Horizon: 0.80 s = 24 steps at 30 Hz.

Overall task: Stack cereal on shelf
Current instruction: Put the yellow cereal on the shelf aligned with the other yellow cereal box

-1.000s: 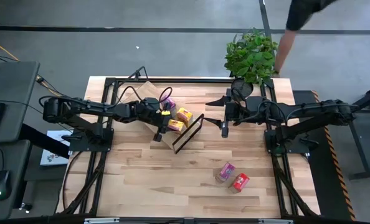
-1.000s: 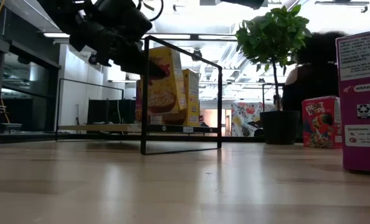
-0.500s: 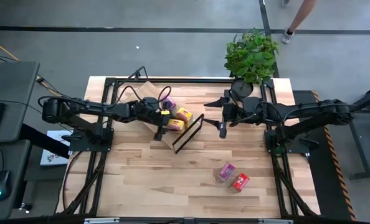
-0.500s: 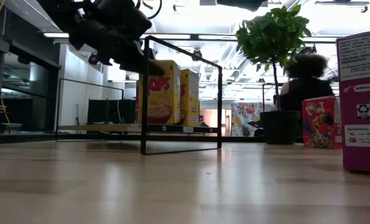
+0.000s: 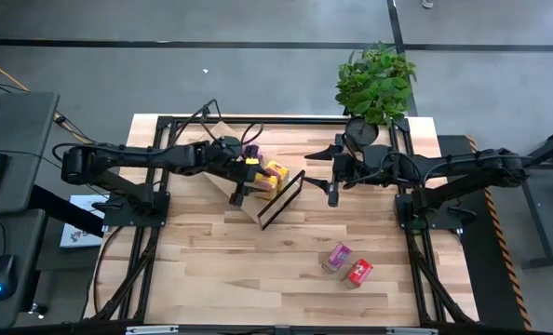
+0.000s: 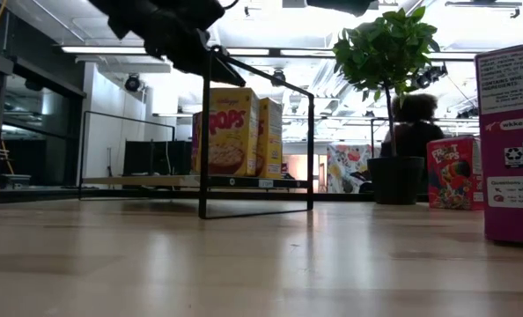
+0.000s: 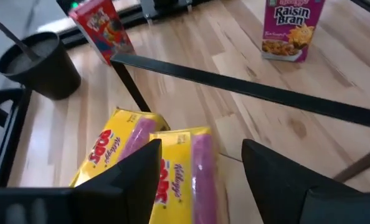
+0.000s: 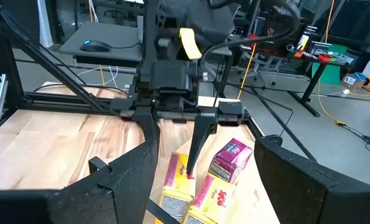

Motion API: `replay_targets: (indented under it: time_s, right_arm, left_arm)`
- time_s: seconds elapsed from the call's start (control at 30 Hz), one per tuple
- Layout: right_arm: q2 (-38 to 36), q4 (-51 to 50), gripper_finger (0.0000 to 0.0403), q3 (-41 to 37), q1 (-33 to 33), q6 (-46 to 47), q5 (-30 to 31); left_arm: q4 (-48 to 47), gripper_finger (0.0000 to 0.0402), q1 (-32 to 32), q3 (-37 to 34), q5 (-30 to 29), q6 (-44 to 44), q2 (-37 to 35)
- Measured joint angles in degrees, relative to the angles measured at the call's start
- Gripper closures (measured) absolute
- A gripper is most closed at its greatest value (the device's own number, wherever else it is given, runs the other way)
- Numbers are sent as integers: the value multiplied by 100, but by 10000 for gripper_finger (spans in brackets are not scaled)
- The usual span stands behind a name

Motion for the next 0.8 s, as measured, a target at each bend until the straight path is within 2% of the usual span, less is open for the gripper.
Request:
replay_targets:
  time_s: [0.1,0.2,0.3,0.37,0.43,0.5,0.63,0.73,0.8]
  right_arm:
    - [0,-2,139,0,-2,-2,0]
    - [0,-4,139,0,-1,-7,0]
    - [-1,-15,139,0,-2,-10,0]
    - [-2,-47,139,0,0,-13,0]
    - [-2,-50,139,0,-1,-13,0]
    - [-2,-50,139,0,-2,-14,0]
    - [-2,-52,139,0,-2,-46,0]
    - [-2,-50,139,0,-2,-59,0]
    - [-2,-50,139,0,-2,-59,0]
  left_arm:
    - [-751,194,-24,325,-34,-175,0]
    - [-1227,215,-148,410,-390,-544,-174]
    - [-1346,264,-427,319,-1157,-1036,-473]
    - [-1238,311,-681,96,-1650,-1355,-776]
    - [-734,365,-960,-314,-2089,-1761,-1149]
    - [107,390,-1241,-952,-2323,-2264,-1551]
    - [2193,397,-1656,-2425,-2347,-3567,-1945]
    - [3482,400,-1802,-3286,-2485,-4470,-1716]
    - [3904,401,-1857,-3571,-2828,-4838,-1447]
